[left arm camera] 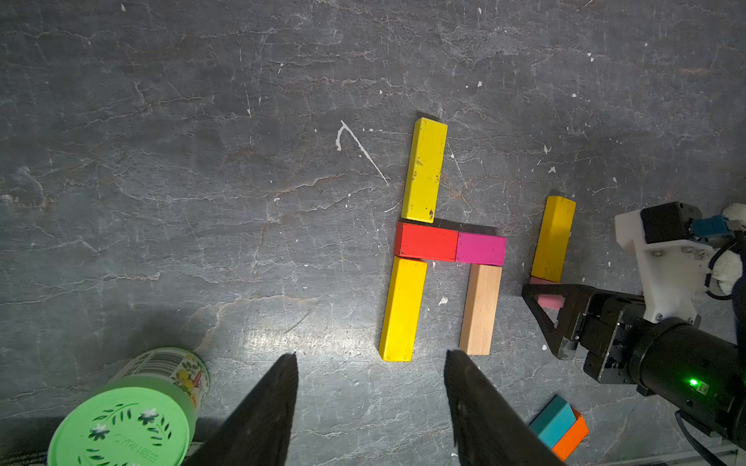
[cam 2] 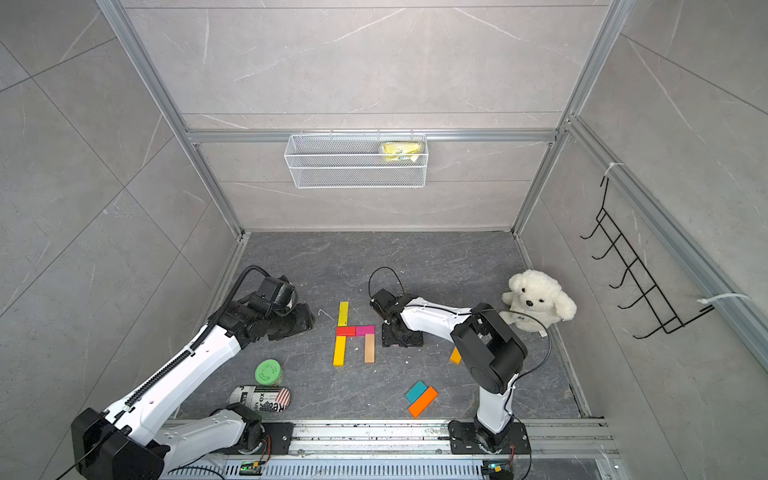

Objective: Assemble the letter h with building blocks
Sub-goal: Assemble the building block at the center of the board, then pick up the building block from the center of the board.

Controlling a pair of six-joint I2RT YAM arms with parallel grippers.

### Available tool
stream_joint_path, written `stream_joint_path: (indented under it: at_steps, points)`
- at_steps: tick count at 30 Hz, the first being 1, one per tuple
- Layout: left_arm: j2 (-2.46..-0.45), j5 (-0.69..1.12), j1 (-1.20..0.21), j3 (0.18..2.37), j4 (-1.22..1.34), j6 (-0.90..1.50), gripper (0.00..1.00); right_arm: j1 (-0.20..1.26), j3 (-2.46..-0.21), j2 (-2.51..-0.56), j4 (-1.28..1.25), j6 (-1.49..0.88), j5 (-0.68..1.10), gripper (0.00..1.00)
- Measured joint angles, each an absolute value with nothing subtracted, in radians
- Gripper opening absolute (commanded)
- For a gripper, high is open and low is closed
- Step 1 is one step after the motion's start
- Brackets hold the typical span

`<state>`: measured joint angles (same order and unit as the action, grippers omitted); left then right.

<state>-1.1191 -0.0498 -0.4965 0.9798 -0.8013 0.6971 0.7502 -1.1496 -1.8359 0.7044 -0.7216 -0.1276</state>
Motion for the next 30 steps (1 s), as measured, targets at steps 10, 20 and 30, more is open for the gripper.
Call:
stream_joint_path:
  at_steps: [10, 20, 30]
  points:
    - [-1.104, -0.051, -0.496, 0.98, -0.807, 0.697, 0.63, 0.755, -1.151, -1.784, 0.76, -0.72, -0.134, 0.87]
    - [-1.053, -0.077, -0.496, 0.981, -0.834, 0.697, 0.64, 0.81, -0.98, -1.425, 0.841, -0.721, -0.123, 0.91]
    - [-1.054, -0.075, -0.496, 0.981, -0.833, 0.698, 0.64, 0.82, -0.775, -1.431, 0.777, -0.681, 0.051, 0.91]
